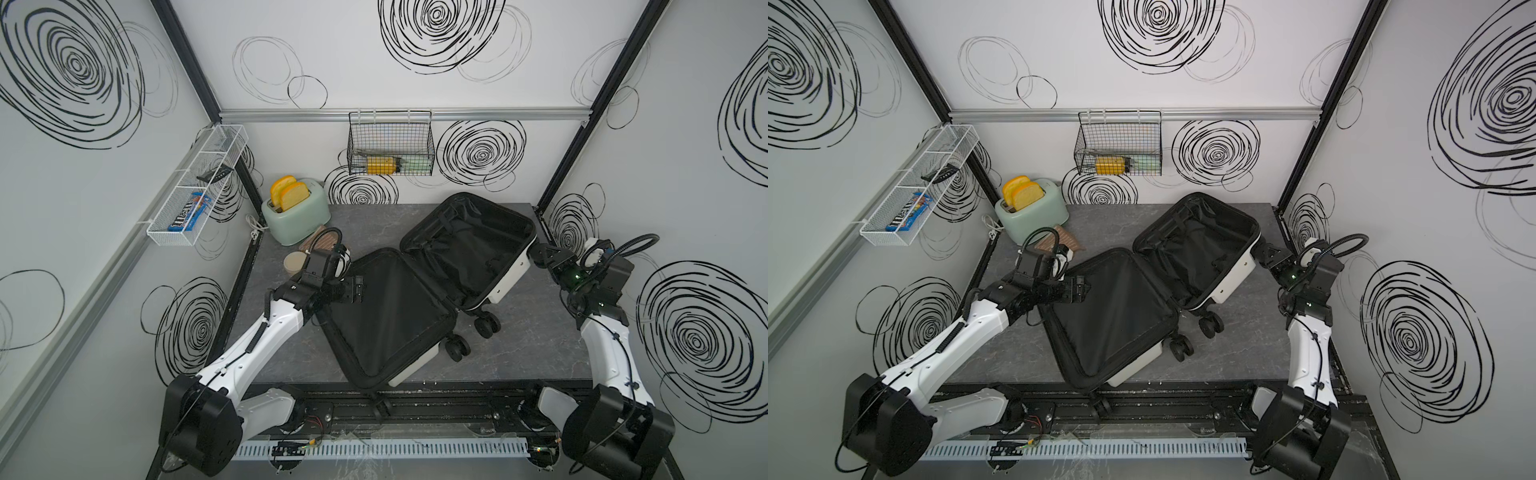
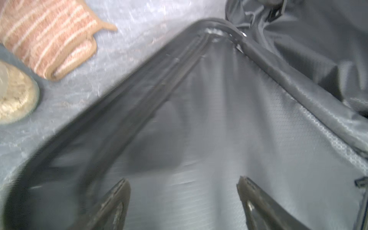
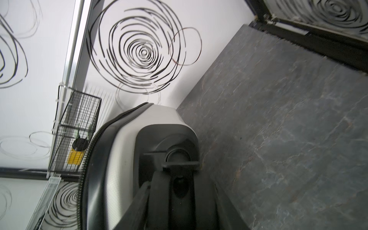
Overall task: Open the suitcase zippers
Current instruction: Open the suitcase at the center of the board.
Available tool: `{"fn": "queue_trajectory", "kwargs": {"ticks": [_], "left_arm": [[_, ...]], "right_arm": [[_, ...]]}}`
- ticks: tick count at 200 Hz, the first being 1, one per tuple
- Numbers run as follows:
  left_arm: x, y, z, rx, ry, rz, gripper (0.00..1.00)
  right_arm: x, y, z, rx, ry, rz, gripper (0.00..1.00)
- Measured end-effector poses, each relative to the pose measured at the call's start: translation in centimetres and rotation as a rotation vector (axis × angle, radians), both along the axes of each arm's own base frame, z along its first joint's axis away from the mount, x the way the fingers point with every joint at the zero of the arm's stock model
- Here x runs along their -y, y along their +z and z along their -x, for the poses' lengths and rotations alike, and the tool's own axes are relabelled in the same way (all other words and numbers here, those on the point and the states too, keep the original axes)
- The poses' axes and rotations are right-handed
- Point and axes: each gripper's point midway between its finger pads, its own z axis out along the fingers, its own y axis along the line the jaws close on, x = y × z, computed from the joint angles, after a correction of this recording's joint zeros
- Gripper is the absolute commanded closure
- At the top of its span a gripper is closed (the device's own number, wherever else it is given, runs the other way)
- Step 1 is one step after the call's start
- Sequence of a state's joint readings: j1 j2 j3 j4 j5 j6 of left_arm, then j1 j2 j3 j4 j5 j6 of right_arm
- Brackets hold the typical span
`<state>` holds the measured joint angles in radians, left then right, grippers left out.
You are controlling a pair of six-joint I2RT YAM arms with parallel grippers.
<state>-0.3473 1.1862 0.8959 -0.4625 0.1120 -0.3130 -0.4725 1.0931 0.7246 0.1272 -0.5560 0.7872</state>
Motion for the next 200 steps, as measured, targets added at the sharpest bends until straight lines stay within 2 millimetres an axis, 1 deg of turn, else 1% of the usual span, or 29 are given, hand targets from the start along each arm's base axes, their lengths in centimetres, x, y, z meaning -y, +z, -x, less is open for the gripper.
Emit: {"fn": "queue_trajectory", "kwargs": {"ticks": [23,41,76,105,130,148,175,200], "left_arm": [[0.6,0.3,-0.5,0.015,-0.007,0.007,0.11],[1.0,0.2,-0.8,0.018,-0.011,0.010,0.11],[1.2,-1.1,-0.9,-0.021,-0.007,0.001,0.10],[1.0,-2.9,-1.6,-0.068,0.002,-0.008,0.10],[0.9,-4.5,-3.6,-0.113,0.024,-0.018,0.10],[1.0,-5.5,-5.2,-0.133,0.033,-0.026,0.10],[1.2,-6.4,-7.4,-0.145,0.042,-0.037,0.09],[1.2,-6.7,-9.5,-0.140,0.054,-0.050,0.09]], "right_arm": [[2.2,-0.8,-1.3,0.012,-0.054,-0.022,1.00],[3.0,-1.7,-2.4,0.005,-0.065,-0.051,1.00],[2.9,-3.2,-4.2,-0.007,-0.037,-0.084,1.00],[2.4,-2.9,-5.2,0.013,-0.018,-0.076,1.00],[2.0,-2.7,-5.7,0.024,-0.006,-0.070,1.00],[2.0,-2.9,-6.0,0.022,-0.004,-0.072,1.00],[2.2,-3.6,-6.4,0.013,-0.003,-0.084,1.00],[2.1,-4.2,-6.6,0.001,0.004,-0.097,1.00]]}}
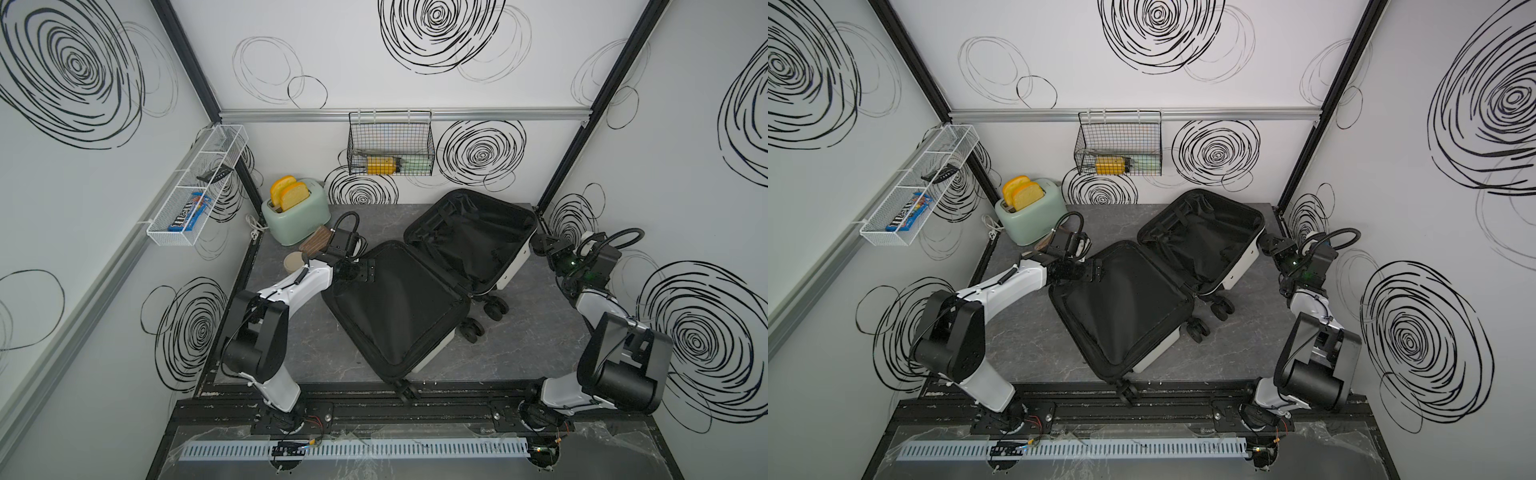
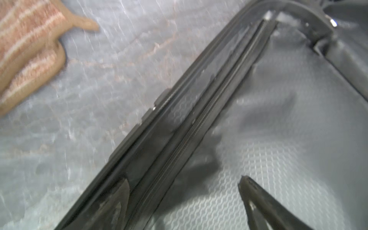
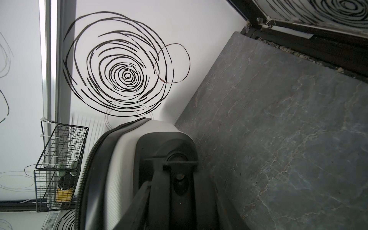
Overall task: Open the suitcase zippers
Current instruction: Open the suitcase at the center of the board.
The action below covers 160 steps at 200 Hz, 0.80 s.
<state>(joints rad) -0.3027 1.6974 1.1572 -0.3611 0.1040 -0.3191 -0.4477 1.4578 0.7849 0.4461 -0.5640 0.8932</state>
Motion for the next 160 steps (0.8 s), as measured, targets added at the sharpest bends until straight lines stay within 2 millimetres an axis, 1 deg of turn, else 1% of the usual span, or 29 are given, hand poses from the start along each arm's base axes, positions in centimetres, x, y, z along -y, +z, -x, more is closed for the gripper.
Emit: {"fn": "queue_trajectory", "kwargs": {"ticks": [27,43,76,83,91,113,134,150,160], "left_arm": [[-0.7,0.1,-2.7,0.028,0.029,-0.021,0.09],[-0.9,0.5,-4.2,0.060,0.040,-0.036,0.09],[-1.2,1.5,-6.0,0.112,0.050,-0.053,0.09],[-1.2,1.6,-6.3,0.121,0.050,-0.054,0.09],[-1.2,1.6,-6.5,0.129,0.049,-0.054,0.09],[-1.1,1.6,-6.7,0.138,0.049,-0.053,0.09],[-1.1,1.7,-6.6,0.156,0.049,-0.046,0.09],[-1.3,2.2,-6.1,0.172,0.051,-0.042,0.09],[-1.4,3.0,-5.7,0.189,0.053,-0.037,0.09]], "right_arm": [[-0.2,-0.9,-0.3,-0.016,0.014,-0.013,0.99],[-0.3,-1.6,-0.6,-0.026,0.020,-0.022,0.96],[-0.2,-2.7,-1.0,-0.032,0.034,-0.044,0.91],[-0.1,-2.9,-1.1,-0.034,0.036,-0.049,0.87],[-0.1,-3.1,-1.1,-0.037,0.036,-0.052,0.81],[0.1,-3.6,-0.9,-0.046,0.035,-0.060,0.58],[0.4,-4.1,-0.7,-0.066,0.024,-0.068,0.45],[2.0,-5.1,-0.1,-0.108,-0.038,-0.074,0.38],[3.2,-5.8,0.5,-0.135,-0.081,-0.077,0.35]]}}
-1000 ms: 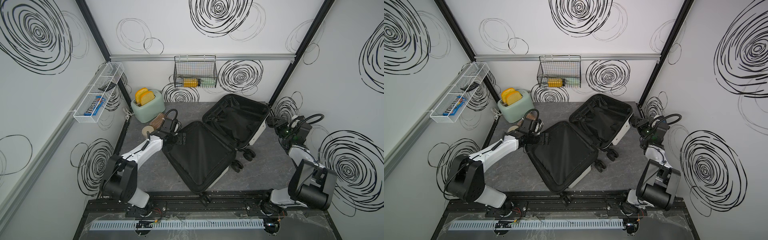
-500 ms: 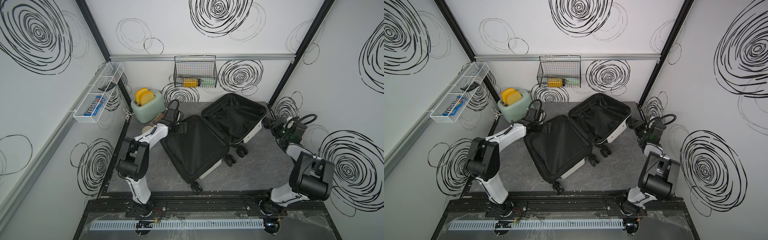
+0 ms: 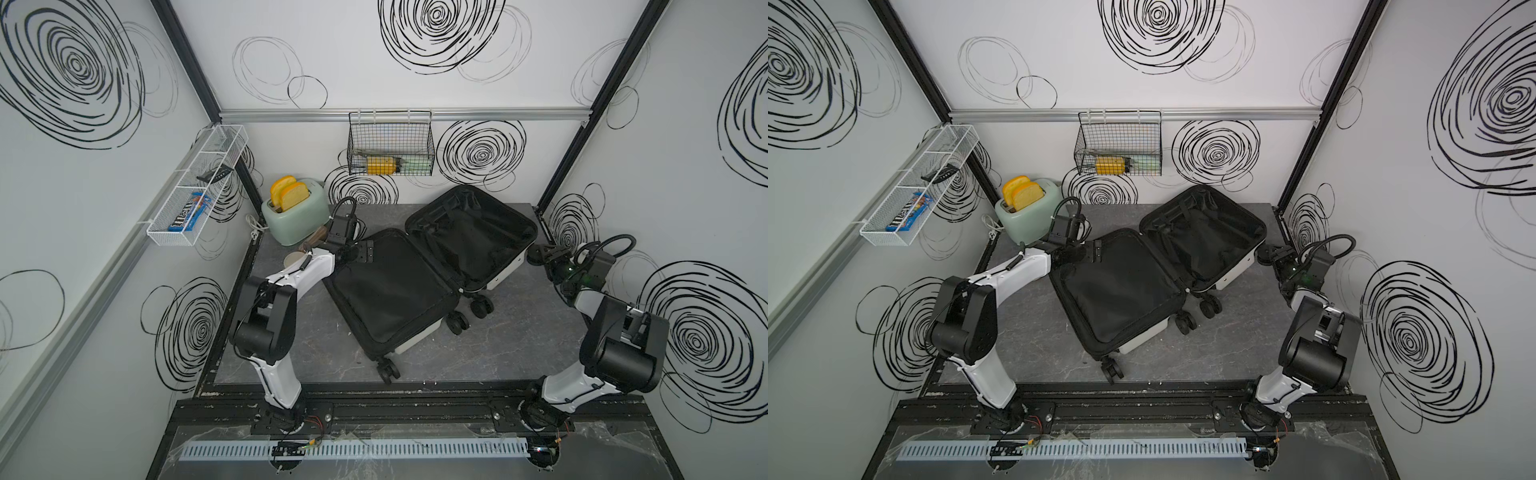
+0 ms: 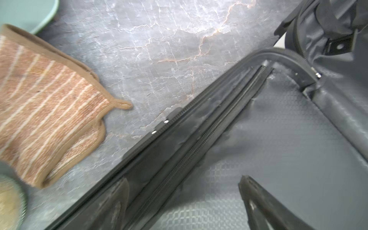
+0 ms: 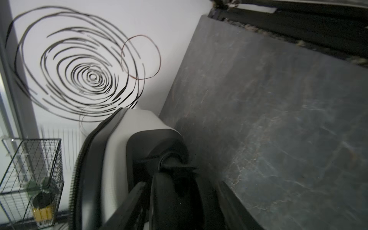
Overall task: Open the suitcase zippers
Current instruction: Open the suitcase at the center of the board, then reset both arms
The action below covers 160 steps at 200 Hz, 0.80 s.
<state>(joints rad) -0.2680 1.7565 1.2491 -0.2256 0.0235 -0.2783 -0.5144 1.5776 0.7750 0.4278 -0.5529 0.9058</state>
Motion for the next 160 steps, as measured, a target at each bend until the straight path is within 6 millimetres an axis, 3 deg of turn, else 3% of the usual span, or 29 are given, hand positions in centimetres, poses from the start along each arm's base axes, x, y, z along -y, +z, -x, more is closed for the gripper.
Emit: {"fn": "queue_trajectory", "kwargs": {"ticks": [27,38,50,54,72,91,105,120,132,160], "left_arm": [[-0.3,4.1,0.4,0.097,0.004,0.027,0.07],[-0.5,5.9,0.5,0.146,0.009,0.041,0.06],[-1.0,7.7,0.8,0.200,0.020,0.051,0.04],[-1.2,8.2,1.0,0.217,0.025,0.053,0.02],[-2.8,10.2,2.2,0.311,0.071,0.047,0.04],[-5.5,11.5,4.7,0.438,0.152,0.019,0.04],[-7.5,11.2,6.8,0.521,0.212,-0.015,0.04],[-9.6,9.5,9.1,0.589,0.276,-0.066,0.04],[-10.9,7.2,10.7,0.622,0.312,-0.106,0.04],[-12.6,0.2,13.8,0.584,0.314,-0.199,0.04]], "right_arm": [[2.7,0.3,1.0,-0.009,-0.086,0.031,0.28],[3.2,0.5,1.3,-0.015,-0.105,0.054,0.15],[3.3,1.2,1.7,-0.019,-0.112,0.092,0.10],[3.1,1.4,1.8,-0.018,-0.107,0.106,0.01],[2.3,3.6,2.1,-0.005,-0.098,0.232,0.03],[-0.8,7.0,1.7,0.060,-0.045,0.427,0.03],[-3.8,8.9,1.7,0.125,0.011,0.564,0.03],[-6.2,8.4,2.3,0.156,0.064,0.662,0.03],[-6.7,6.2,3.3,0.133,0.082,0.721,0.03],[-7.2,-1.5,6.7,0.007,0.125,0.799,0.03]]}}
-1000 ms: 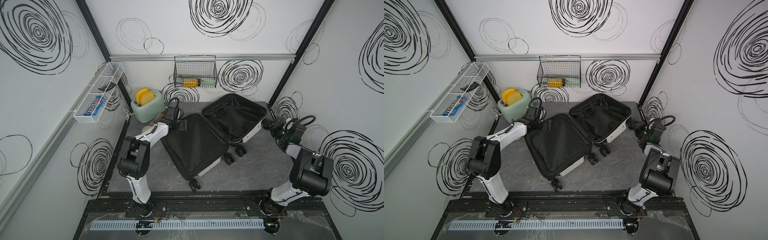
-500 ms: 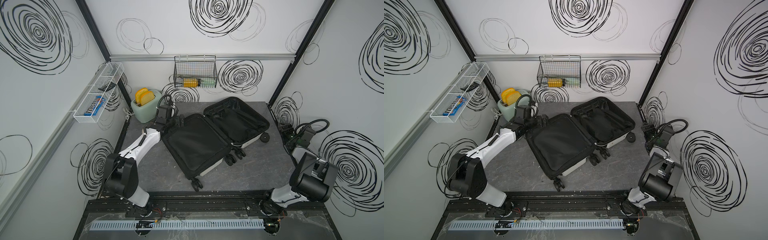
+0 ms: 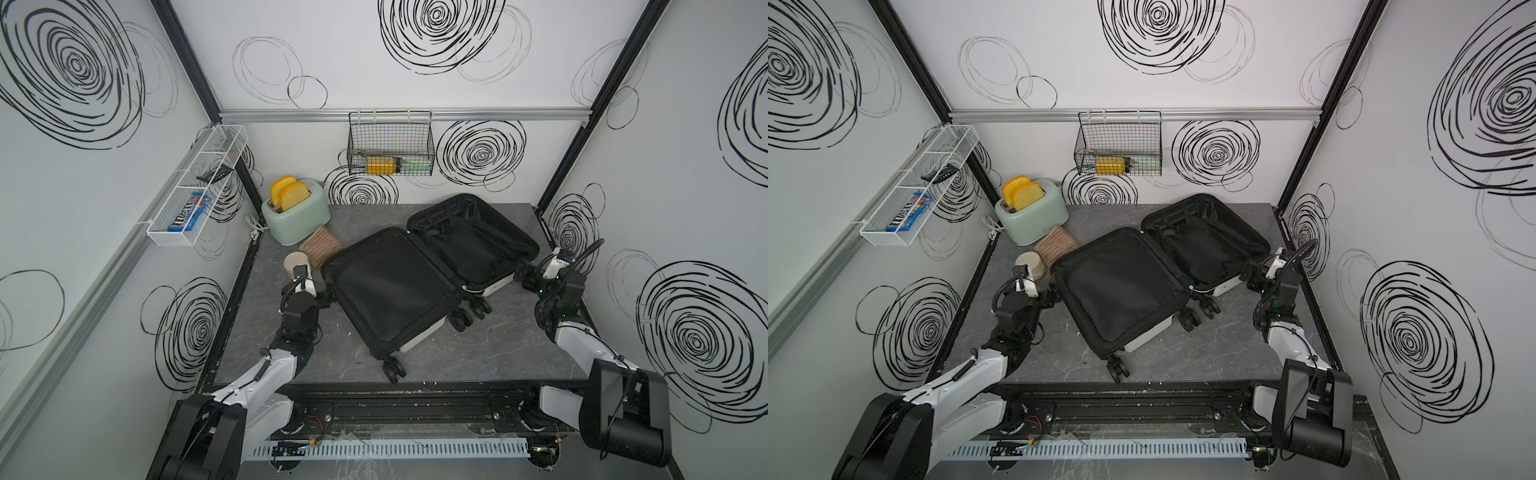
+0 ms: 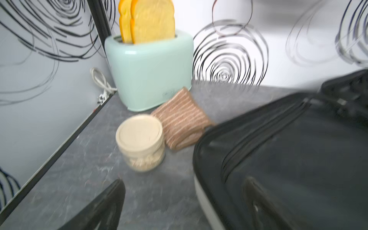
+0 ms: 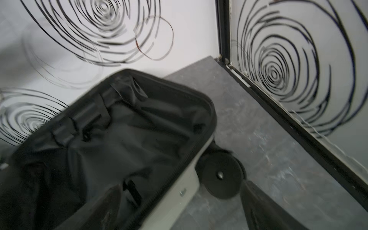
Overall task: Open the suitcase zippers
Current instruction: Reset both arms
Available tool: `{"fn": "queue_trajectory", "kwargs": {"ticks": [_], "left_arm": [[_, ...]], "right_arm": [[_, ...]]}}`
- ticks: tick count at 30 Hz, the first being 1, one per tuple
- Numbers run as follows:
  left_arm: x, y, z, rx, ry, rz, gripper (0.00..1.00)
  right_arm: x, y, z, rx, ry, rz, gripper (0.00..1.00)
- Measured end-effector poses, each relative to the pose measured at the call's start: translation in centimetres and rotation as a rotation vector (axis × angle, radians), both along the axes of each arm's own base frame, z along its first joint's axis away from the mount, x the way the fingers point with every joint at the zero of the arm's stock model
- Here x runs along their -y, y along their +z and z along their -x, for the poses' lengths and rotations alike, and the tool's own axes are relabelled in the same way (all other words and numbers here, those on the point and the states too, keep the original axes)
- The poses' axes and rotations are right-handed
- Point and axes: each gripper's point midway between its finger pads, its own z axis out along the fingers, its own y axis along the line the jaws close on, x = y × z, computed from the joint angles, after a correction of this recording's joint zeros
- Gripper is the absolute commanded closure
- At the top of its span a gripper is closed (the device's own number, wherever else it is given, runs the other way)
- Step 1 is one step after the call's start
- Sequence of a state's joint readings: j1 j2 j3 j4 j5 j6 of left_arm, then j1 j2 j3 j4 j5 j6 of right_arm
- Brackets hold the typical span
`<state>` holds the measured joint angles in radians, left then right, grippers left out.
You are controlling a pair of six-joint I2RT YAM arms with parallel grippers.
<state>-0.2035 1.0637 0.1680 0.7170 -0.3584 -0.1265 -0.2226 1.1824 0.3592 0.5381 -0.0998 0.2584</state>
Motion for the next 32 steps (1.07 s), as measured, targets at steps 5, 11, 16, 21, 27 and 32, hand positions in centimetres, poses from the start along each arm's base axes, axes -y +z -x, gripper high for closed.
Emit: {"fn": "queue_trajectory", "kwargs": {"ticks": [5,11,16,21,27,32], "left_arm": [[-1.9,-2.1,-0.6,0.005,0.026,-0.031,0.04],[-3.0,-2.5,-2.0,0.062,0.026,-0.017,0.04],[-2.0,-0.3,-2.4,0.150,-0.008,-0.028,0.04],[-1.6,0.4,-3.3,0.164,-0.020,-0.040,0.04],[-1.4,0.6,-3.4,0.168,-0.025,-0.049,0.04],[-1.4,0.5,-3.4,0.167,-0.027,-0.050,0.04]], "right_arm": [[-2.3,-4.2,1.7,0.004,0.071,0.050,0.03],[-5.6,-6.1,0.0,0.002,0.203,0.166,0.03],[-6.0,-3.9,-1.6,0.064,0.219,0.204,0.03],[-5.9,-3.5,-1.7,0.074,0.215,0.211,0.03],[-5.8,-3.5,-1.7,0.074,0.213,0.212,0.03],[-5.9,-3.5,-1.7,0.074,0.213,0.213,0.03]]}}
